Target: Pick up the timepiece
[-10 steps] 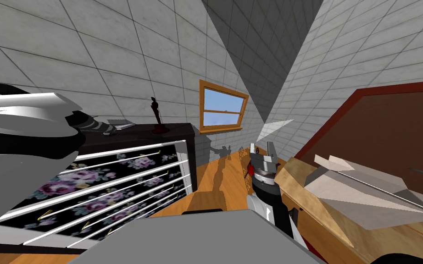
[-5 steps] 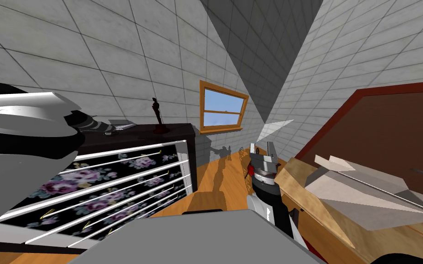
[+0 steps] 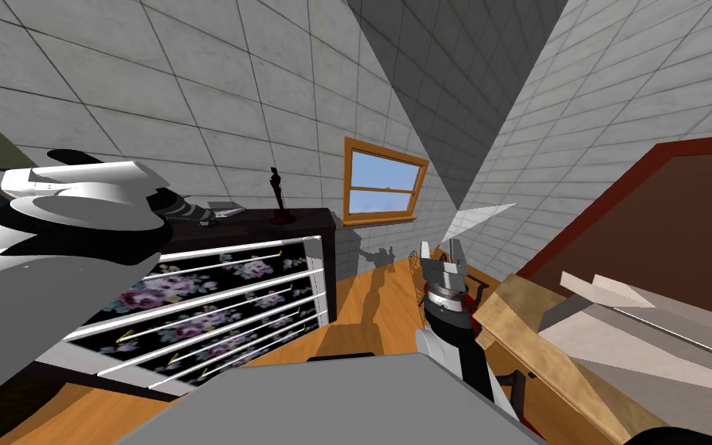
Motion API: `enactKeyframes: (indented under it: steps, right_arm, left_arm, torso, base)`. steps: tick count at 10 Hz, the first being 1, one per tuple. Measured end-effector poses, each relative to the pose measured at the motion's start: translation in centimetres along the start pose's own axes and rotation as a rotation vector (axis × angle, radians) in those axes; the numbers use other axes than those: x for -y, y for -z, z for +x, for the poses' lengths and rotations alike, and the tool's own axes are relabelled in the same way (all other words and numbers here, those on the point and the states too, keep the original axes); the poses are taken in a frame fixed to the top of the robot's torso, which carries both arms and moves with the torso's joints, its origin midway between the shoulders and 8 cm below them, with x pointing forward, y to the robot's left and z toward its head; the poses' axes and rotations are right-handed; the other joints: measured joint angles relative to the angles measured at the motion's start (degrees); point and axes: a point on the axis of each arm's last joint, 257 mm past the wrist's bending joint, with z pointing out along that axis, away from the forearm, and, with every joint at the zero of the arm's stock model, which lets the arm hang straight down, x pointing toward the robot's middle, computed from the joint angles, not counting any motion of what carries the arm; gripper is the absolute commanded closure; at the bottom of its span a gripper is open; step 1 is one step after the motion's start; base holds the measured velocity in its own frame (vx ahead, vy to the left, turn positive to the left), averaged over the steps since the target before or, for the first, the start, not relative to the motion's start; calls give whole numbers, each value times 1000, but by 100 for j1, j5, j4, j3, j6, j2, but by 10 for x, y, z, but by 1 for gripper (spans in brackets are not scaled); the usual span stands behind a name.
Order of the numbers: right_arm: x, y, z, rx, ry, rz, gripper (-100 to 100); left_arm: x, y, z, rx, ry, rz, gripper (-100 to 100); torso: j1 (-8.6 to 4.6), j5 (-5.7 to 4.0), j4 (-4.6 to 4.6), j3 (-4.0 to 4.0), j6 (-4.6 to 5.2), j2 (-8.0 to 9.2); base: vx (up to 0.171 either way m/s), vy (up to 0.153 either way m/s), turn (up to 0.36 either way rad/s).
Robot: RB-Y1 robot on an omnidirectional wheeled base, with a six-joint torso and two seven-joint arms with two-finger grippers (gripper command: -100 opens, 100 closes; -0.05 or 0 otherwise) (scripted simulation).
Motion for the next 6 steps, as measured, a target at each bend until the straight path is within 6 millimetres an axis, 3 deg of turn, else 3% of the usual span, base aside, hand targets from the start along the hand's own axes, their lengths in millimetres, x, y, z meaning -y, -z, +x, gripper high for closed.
enactKeyframes:
  steps: [3,4,6]
  right_arm:
    - [0,0,0,0,0,0,0]
    - [0,0,0,0,0,0,0]
    - [0,0,0,0,0,0,0]
  left_arm:
    - [-58,-2,26,-17,-43,-51,100]
    - [-81,2,36,-26,-60,-70,100]
    - [-102,-2,43,-27,-78,-89,100]
  torso:
    - [9,3,2,2,-8,3]
    - [8,3,2,3,-7,3]
    - [-2,3,-4,-6,10,-7]
  base:
    - [10,35,328]
    - [12,26,97]
    - [9,13,74]
